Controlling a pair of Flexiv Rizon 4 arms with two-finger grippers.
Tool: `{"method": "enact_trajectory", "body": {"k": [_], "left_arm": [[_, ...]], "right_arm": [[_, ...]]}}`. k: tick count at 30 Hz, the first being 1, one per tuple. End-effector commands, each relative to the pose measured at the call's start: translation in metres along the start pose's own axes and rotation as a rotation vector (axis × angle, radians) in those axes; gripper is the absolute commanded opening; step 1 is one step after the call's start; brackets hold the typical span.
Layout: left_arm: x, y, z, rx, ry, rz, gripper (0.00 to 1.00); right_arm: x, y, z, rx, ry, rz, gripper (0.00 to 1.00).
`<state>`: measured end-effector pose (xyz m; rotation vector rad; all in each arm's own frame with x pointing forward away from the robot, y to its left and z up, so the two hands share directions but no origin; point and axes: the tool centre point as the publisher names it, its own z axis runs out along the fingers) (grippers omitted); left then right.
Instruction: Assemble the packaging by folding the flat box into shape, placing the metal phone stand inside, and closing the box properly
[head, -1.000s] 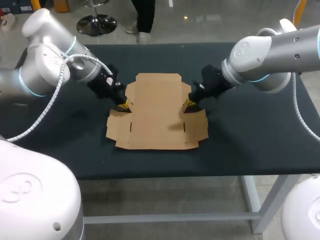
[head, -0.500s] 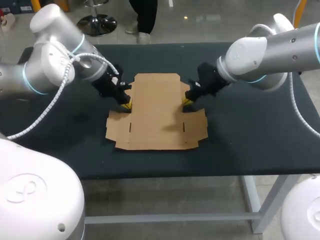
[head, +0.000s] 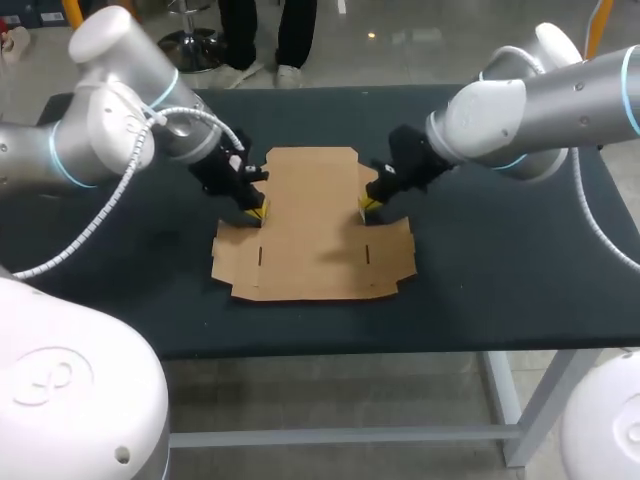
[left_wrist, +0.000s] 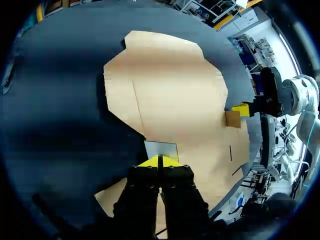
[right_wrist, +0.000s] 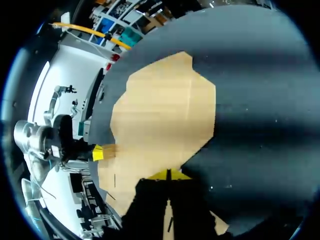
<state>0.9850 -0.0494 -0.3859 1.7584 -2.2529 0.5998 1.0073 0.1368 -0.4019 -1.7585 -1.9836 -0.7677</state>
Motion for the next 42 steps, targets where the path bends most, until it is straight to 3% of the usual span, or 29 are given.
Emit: {"method": "enact_trajectory", "body": {"k": [1,27,42], "left_arm": [[0.004,0.001,0.001,-0.004,-0.014,-0.002,0.0],[0.015,-0.003,0.012,-0.01,-0.064,-0.017,0.0],[0.011,-0.004,0.026,0.026,-0.12,-0.087,0.0]], "right_arm": [[0.008,-0.006,0.002,-0.01,-0.033,0.001,0.0],[0.008,-0.011,0.015,0.005,-0.106,0.028,0.0],[0.01,-0.009,0.028,0.01,-0.183,0.029,0.0]]}}
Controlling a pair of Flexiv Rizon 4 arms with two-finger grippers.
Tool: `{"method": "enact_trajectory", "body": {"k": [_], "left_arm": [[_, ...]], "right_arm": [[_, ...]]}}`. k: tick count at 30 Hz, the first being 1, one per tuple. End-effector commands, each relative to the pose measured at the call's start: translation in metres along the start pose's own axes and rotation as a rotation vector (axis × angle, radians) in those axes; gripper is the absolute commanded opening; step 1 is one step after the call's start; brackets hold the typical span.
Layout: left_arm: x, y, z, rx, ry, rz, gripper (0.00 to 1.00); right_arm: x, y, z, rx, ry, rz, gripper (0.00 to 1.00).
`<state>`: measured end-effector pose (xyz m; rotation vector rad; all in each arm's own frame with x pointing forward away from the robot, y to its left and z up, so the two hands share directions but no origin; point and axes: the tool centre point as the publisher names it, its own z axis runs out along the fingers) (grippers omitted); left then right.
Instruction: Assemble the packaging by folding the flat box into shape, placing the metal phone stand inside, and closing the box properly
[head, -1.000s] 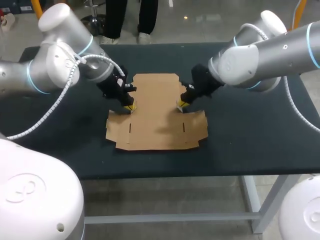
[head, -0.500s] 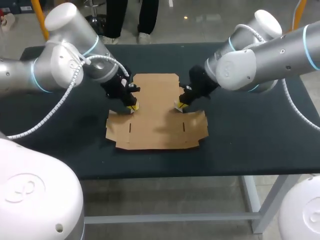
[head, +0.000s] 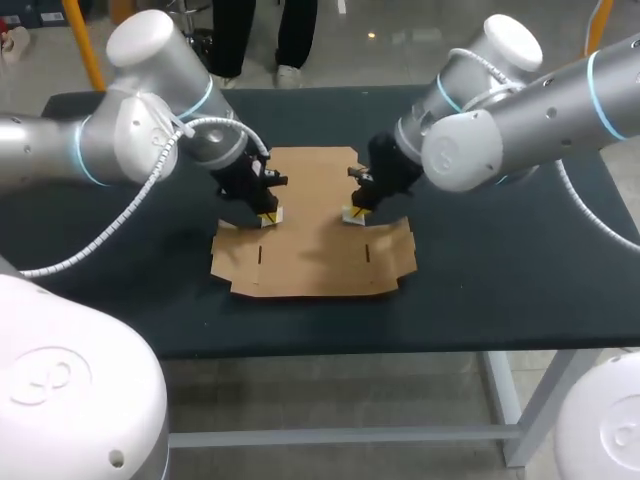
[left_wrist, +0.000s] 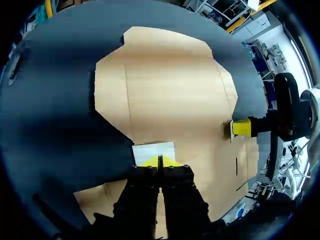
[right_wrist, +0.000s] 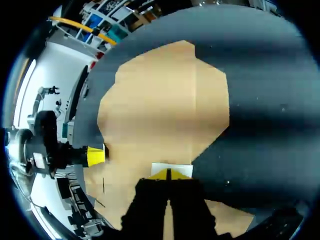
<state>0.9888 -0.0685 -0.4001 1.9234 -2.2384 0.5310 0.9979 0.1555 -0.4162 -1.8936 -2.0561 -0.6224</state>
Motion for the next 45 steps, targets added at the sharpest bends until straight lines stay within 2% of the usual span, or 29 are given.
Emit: {"method": "enact_trajectory", "body": {"k": [1,13,17,25,29,36,45], "left_arm": [[0.001,0.001,0.005,0.004,-0.019,-0.014,0.0],[-0.004,0.0,0.015,-0.003,-0.033,-0.058,0.0],[-0.004,0.002,0.011,0.002,-0.036,-0.06,0.0],[-0.006,-0.003,-0.018,0.03,0.003,-0.035,0.0],[-0.01,-0.007,-0.033,0.027,0.035,-0.032,0.0],[-0.02,-0.011,-0.051,-0.006,0.086,-0.042,0.0],[-0.028,-0.008,-0.059,-0.006,0.103,-0.065,0.0]], "right_arm": [[0.004,0.001,0.006,0.003,-0.024,0.0,0.0],[0.001,0.004,0.019,0.033,-0.073,0.021,0.0],[-0.001,0.002,0.012,0.02,-0.071,0.036,0.0],[-0.01,0.002,-0.03,-0.055,0.015,0.052,0.0],[-0.02,0.003,-0.045,-0.051,0.087,0.05,0.0],[-0.037,0.002,-0.058,-0.03,0.159,0.061,0.0],[-0.052,0.003,-0.067,-0.014,0.184,0.08,0.0]]}}
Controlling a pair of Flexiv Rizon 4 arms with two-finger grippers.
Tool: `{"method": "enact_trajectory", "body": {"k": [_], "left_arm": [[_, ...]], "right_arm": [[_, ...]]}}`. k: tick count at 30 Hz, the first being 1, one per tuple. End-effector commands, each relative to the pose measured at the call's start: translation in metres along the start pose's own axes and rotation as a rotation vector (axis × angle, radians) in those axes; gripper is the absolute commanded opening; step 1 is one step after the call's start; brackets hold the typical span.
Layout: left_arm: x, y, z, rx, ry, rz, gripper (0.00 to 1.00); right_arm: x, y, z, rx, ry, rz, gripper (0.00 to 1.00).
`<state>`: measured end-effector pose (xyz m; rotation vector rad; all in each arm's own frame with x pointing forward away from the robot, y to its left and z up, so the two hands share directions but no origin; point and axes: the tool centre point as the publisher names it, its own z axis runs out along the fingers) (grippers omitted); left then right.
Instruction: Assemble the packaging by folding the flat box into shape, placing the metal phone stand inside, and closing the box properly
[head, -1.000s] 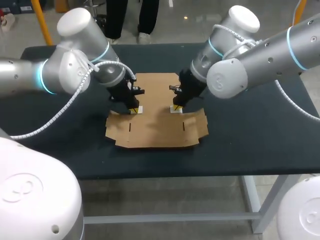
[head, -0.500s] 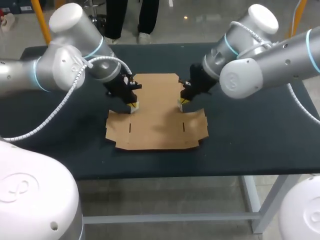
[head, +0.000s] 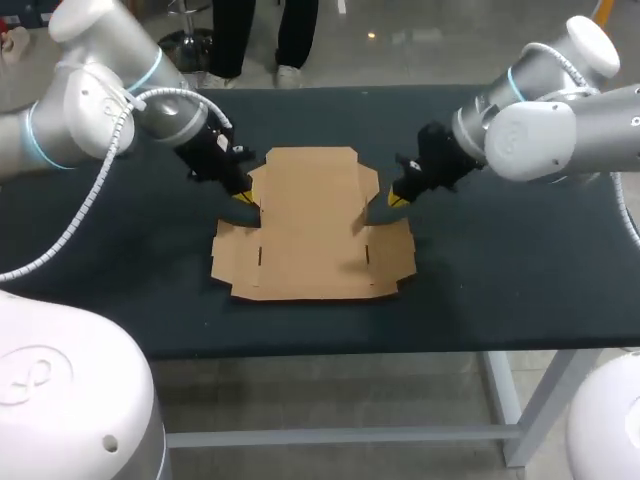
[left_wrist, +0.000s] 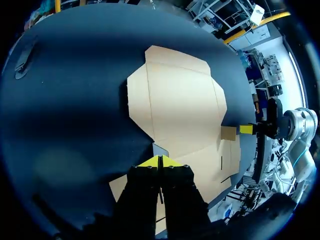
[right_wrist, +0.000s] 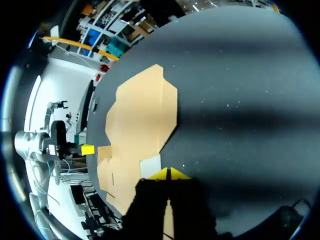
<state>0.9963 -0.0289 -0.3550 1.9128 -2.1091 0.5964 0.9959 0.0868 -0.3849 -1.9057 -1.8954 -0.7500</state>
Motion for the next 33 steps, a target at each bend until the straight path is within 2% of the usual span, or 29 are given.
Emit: {"method": "enact_trajectory", "body": {"k": [1,8,14,25,33], "left_arm": [[-0.005,0.002,-0.005,0.0,0.006,-0.006,0.0],[-0.009,0.007,-0.03,0.009,0.029,-0.035,0.0],[-0.012,0.021,-0.046,0.018,0.05,-0.051,0.0],[-0.01,0.072,-0.07,0.028,0.064,-0.068,0.0],[-0.005,0.118,-0.087,0.043,0.077,-0.079,0.0]], "right_arm": [[-0.007,0.005,-0.008,0.035,0.065,0.003,0.0],[-0.009,0.003,-0.028,0.036,0.072,0.022,0.0],[-0.014,-0.011,-0.044,0.037,0.096,0.038,0.0],[-0.028,-0.054,-0.067,0.031,0.103,0.048,0.0],[-0.025,-0.104,-0.088,0.0,0.098,0.049,0.0]]}}
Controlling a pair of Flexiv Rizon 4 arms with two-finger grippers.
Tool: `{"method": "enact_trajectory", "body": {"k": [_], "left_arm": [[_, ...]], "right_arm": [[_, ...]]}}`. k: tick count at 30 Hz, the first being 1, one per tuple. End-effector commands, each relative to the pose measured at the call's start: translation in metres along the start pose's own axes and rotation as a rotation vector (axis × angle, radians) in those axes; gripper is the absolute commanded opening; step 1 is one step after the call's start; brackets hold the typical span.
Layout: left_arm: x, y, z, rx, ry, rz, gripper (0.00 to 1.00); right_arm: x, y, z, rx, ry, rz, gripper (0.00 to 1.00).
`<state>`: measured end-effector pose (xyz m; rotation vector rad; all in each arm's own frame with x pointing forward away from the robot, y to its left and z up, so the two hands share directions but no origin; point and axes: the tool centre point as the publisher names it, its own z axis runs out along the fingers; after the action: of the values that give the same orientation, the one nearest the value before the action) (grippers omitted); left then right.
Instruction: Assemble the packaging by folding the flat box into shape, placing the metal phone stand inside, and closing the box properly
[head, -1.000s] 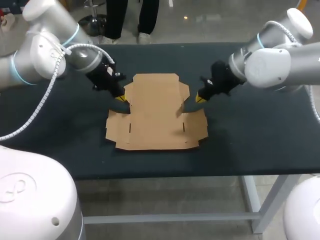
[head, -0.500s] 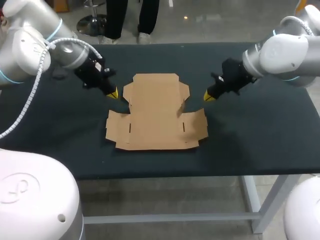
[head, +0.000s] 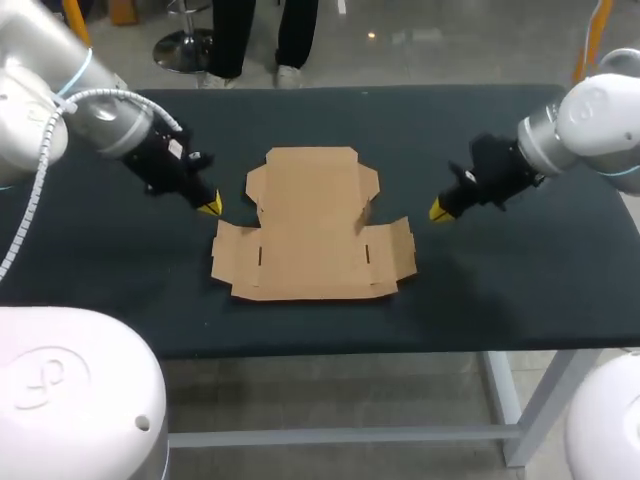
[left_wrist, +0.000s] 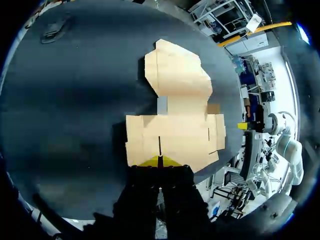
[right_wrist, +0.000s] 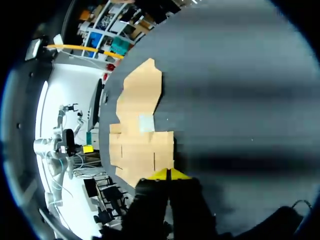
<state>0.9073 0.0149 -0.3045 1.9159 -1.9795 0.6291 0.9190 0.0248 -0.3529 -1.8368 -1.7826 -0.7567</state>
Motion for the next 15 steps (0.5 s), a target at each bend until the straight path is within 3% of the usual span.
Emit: {"method": "enact_trajectory", "body": {"k": [1,10,15], "left_arm": [[-0.001,0.041,-0.015,0.061,-0.001,-0.008,0.0],[-0.006,0.095,-0.013,0.041,0.002,-0.03,0.0],[-0.006,0.117,-0.009,0.024,0.012,-0.031,0.0]], "right_arm": [[0.004,-0.041,-0.015,-0.06,-0.009,-0.003,0.0],[0.002,-0.1,-0.018,-0.072,-0.022,-0.011,0.0],[-0.004,-0.125,-0.016,-0.066,-0.006,-0.01,0.0]]}}
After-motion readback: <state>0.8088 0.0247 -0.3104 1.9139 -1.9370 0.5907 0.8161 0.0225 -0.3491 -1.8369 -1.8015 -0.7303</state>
